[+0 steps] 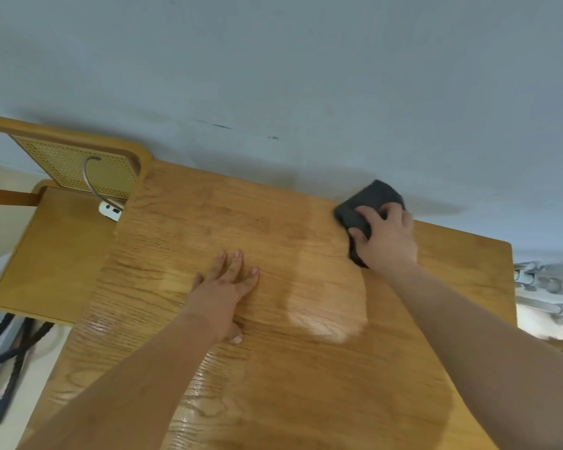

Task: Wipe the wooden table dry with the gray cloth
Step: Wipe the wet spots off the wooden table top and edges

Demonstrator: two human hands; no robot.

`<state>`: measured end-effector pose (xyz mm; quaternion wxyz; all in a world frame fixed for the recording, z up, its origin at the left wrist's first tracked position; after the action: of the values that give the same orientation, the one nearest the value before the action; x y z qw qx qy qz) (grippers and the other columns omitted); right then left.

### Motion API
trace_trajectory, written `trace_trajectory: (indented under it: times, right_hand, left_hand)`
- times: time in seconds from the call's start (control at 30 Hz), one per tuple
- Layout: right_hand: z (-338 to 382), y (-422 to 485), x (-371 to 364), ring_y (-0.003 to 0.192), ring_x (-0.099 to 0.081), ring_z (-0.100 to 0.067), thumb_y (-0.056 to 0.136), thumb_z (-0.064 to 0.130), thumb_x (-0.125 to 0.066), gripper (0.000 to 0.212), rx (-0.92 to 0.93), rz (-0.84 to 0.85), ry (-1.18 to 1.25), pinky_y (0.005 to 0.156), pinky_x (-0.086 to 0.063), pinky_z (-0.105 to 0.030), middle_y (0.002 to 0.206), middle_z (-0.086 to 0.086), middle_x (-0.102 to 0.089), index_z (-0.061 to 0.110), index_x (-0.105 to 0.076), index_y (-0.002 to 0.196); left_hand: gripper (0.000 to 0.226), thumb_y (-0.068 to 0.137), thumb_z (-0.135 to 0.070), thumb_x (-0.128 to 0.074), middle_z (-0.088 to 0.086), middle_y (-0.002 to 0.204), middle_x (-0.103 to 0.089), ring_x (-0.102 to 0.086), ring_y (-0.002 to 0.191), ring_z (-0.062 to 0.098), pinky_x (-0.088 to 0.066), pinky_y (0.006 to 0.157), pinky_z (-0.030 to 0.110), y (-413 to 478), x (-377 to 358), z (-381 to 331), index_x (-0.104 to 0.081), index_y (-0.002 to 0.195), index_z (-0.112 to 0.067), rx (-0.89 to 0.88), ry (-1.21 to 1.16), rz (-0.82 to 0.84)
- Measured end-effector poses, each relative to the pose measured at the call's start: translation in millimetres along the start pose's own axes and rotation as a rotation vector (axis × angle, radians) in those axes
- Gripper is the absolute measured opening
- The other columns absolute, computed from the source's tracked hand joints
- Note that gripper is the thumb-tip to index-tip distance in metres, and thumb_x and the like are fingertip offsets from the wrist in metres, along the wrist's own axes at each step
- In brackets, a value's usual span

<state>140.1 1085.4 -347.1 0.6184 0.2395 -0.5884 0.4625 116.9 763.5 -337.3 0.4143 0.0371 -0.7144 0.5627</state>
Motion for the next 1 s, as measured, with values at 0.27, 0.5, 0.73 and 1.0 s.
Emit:
trace_trajectory:
  times: [0.27, 0.5, 0.73, 1.0]
  right_hand:
    - [62.7, -41.2, -33.0, 0.129, -0.029, -0.038, 0.106, 0.041, -0.043, 0.041, -0.133, -0.137, 0.041, 0.102, -0.048, -0.054, 0.140, -0.014, -0.033, 0.032, -0.043, 0.145]
    - [127.4, -130.1, -68.1, 0.131, -0.034, -0.038, 0.102, 0.039, -0.052, 0.042, -0.029, -0.084, 0.051, 0.097, -0.052, -0.055, 0.142, -0.013, -0.039, 0.033, -0.048, 0.143]
    - [179.3, -200.3, -92.6, 0.124, -0.038, -0.034, 0.093, 0.044, -0.065, 0.046, -0.003, -0.036, 0.017, 0.078, -0.061, -0.045, 0.134, -0.008, -0.043, 0.035, -0.052, 0.137]
    - [177.4, -89.1, -53.3, 0.140, -0.025, -0.028, 0.104, 0.050, -0.047, 0.045, 0.065, 0.019, -0.044, 0.089, -0.056, -0.043, 0.145, -0.003, -0.030, 0.042, -0.040, 0.148]
  left_hand:
    - [0.132, 0.075, -0.045, -0.088, -0.004, 0.163, 0.038, 0.028, 0.154, 0.026, -0.009, 0.127, 0.057, -2.8, 6.2, 0.5, 0.014, 0.159, -0.043, -0.006, -0.027, -0.011]
    - [0.132, 0.073, -0.048, -0.088, 0.001, 0.167, 0.032, 0.023, 0.155, 0.031, -0.013, 0.125, 0.061, -5.5, -2.5, 3.9, 0.009, 0.161, -0.039, -0.088, -0.056, -0.080]
    - [0.072, 0.085, -0.038, -0.080, 0.004, 0.171, 0.017, 0.009, 0.159, 0.024, -0.025, 0.126, 0.044, -14.6, 20.8, 64.6, -0.050, 0.148, -0.021, -0.287, -0.069, -0.129]
    - [0.134, 0.074, -0.062, -0.082, 0.020, 0.168, 0.021, 0.011, 0.157, 0.040, -0.019, 0.123, 0.064, 3.1, 38.0, 174.1, 0.011, 0.163, -0.023, 0.070, 0.091, -0.090]
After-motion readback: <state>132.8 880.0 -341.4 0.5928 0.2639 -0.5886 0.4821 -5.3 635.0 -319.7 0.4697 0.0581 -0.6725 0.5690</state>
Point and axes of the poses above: each hand's wrist, its own y-axis towards the middle knuckle, its own x-axis out of the back of the hand, z = x × y, the point moved 3 cm from there along y, towards the middle knuckle
